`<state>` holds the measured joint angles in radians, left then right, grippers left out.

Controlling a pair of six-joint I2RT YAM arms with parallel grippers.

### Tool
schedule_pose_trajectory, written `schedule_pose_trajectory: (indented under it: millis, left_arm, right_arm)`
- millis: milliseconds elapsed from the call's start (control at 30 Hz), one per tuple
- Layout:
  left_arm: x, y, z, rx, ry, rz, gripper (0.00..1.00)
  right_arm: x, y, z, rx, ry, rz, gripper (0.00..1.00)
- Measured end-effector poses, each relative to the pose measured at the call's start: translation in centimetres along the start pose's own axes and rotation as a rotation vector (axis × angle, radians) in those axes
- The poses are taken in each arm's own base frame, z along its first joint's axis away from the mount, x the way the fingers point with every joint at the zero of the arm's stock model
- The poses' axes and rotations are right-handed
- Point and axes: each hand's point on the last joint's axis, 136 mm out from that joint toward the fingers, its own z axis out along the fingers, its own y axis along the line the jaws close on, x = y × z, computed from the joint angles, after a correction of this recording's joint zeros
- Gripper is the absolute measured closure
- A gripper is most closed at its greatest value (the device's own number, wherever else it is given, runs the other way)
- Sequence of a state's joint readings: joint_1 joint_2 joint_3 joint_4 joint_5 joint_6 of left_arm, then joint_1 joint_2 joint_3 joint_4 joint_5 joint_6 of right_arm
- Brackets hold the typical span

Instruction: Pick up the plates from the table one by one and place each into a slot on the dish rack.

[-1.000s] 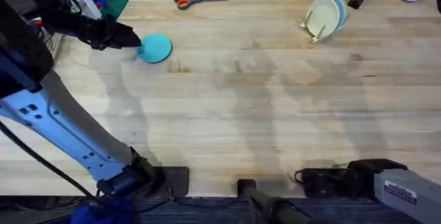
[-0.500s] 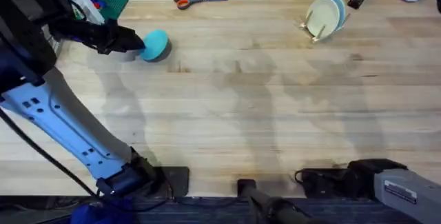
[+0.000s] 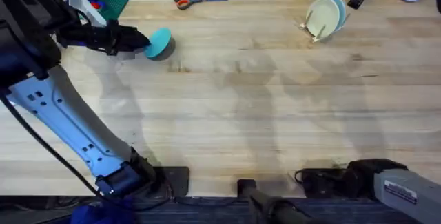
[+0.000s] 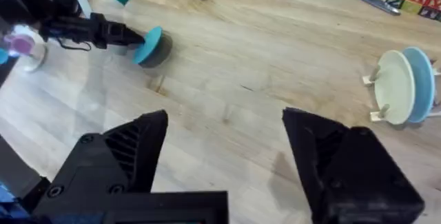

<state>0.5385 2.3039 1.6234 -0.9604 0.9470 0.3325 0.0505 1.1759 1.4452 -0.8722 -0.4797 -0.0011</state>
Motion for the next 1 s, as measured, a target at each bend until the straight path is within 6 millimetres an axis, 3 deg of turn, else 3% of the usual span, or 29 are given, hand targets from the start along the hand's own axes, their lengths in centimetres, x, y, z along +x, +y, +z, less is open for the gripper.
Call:
schedule_pose_trajectory:
  millis: [133, 300, 667, 1000]
  left_arm:
    - [0.0, 0.0, 0.0, 0.000, 0.000, 0.000, 0.958]
    - [0.0, 0.0, 0.0, 0.000, 0.000, 0.000, 0.958]
    - [0.0, 0.0, 0.0, 0.000, 0.000, 0.000, 0.958]
    - [0.0, 0.0, 0.0, 0.000, 0.000, 0.000, 0.958]
  right_arm:
    - [0.1, -0.2, 0.5, -0.003, 0.014, 0.033, 0.006]
    - [0.9, 0.0, 2.9, -0.030, 0.078, 0.066, 0.006]
    - [1.2, 1.8, 10.1, -0.118, 0.160, 0.126, 0.006]
    - [2.8, 3.9, 17.2, -0.173, 0.242, 0.248, 0.006]
